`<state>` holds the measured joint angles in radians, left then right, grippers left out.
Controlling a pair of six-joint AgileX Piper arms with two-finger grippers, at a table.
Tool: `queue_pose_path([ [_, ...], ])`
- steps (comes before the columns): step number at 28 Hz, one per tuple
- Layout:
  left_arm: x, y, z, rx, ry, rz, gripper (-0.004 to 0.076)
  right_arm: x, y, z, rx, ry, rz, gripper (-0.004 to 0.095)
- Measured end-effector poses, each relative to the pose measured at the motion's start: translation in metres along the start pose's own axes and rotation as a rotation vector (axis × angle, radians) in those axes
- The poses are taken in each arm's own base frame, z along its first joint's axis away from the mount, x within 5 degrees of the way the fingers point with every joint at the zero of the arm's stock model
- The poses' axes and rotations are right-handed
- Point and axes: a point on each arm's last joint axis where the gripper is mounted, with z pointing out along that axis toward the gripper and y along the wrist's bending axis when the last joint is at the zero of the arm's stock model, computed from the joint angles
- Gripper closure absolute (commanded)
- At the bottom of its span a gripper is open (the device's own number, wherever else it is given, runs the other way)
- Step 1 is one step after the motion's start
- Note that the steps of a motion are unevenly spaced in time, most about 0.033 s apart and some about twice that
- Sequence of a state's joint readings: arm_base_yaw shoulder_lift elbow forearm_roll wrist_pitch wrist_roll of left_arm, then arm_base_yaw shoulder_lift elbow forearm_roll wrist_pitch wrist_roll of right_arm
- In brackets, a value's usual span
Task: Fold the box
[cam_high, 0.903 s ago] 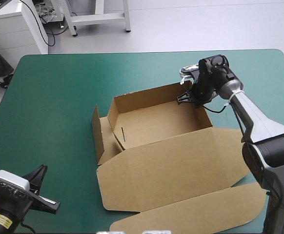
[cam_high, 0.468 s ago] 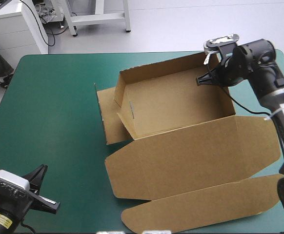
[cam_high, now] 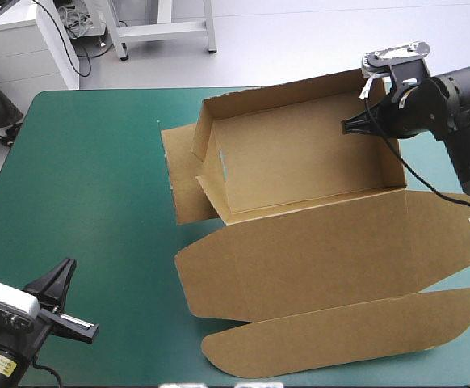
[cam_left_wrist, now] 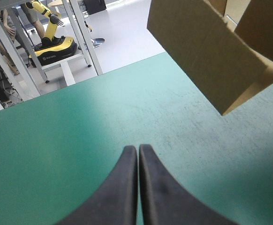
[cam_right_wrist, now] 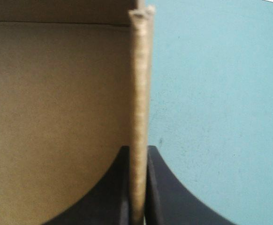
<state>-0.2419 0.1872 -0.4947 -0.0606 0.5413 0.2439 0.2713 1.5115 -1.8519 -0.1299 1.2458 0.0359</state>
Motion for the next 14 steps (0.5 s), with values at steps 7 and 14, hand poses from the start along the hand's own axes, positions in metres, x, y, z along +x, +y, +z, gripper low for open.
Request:
queue_pose_path([
  [7, 0.006, -0.001, 0.000, 0.016, 0.068, 0.045, 0.0434, 0.000, 0.000, 0.000, -0.002, 0.000, 0.003, 0.0928],
  [14, 0.013, -0.003, -0.001, 0.038, 0.145, 0.031, 0.0295, 0.000, 0.000, 0.000, -0.002, 0.000, 0.003, 0.0928],
])
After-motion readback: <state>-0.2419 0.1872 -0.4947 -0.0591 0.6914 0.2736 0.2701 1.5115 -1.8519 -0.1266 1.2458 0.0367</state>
